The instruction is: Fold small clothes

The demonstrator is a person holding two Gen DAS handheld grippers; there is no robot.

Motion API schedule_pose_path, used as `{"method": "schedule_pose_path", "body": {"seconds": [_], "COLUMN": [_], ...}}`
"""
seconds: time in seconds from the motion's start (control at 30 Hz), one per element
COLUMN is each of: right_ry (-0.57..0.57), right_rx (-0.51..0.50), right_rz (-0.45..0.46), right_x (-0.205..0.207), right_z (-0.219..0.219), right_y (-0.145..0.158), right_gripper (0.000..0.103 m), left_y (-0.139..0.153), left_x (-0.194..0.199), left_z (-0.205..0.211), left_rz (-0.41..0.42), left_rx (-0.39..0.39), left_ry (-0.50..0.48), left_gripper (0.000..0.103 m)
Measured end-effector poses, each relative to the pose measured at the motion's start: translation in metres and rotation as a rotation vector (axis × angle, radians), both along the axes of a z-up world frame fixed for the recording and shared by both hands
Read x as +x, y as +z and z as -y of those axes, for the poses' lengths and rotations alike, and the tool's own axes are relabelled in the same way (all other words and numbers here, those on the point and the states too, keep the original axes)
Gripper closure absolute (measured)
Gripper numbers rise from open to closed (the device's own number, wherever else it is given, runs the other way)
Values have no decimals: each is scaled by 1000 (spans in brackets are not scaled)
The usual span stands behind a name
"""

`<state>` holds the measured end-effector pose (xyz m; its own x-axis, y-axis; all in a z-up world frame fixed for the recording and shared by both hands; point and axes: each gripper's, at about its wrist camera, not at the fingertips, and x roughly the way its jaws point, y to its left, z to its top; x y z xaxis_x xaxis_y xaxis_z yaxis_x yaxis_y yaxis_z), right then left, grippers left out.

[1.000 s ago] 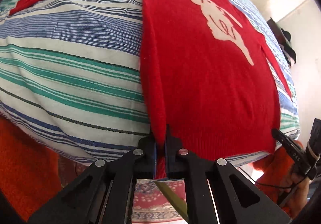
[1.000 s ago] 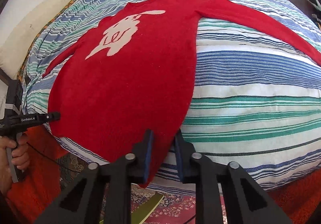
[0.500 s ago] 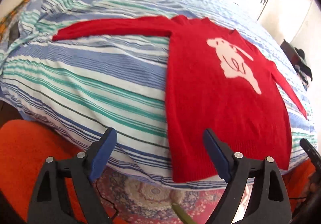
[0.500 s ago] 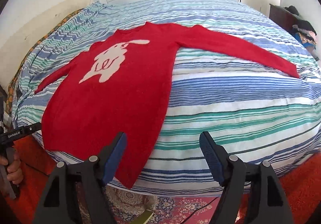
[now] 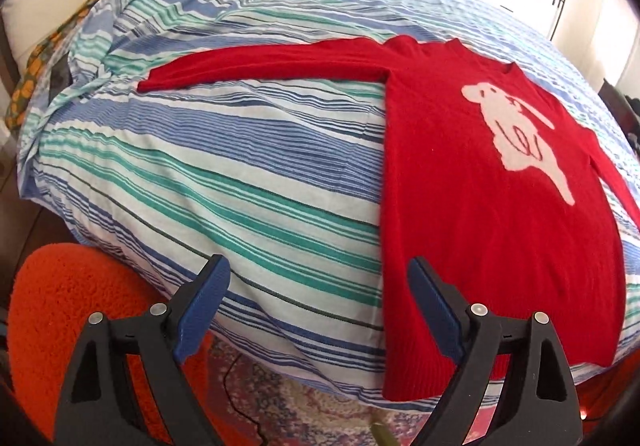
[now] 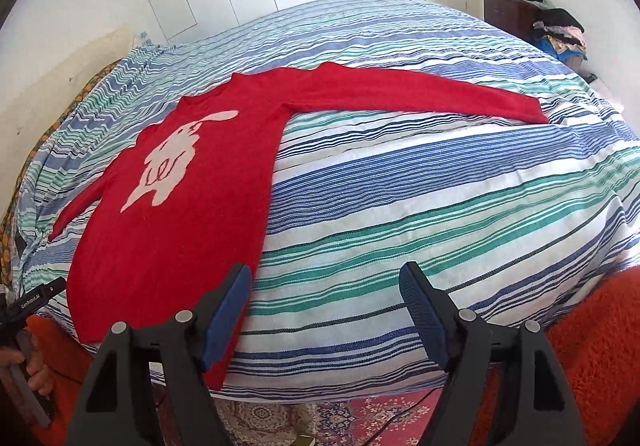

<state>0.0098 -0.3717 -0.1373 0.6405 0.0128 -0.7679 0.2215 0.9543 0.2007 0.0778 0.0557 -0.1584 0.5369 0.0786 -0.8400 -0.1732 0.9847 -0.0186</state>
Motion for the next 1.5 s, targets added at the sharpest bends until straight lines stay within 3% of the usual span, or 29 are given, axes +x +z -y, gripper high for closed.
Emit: {"method": "schedule_pose_path", "body": {"seconds": [1.5], "right_ry": [-9], "right_rx": [-3], "right_rz": [-53], "right_x": [10], "right_z": [-3], "right_y": [-14], "right_gripper": [27], "left_y": [-7], "left_x": [6], "left_z": [7], "left_rz": [-23], "left_rx": [89], "left_ry": [-9], "left_gripper": [12]}}
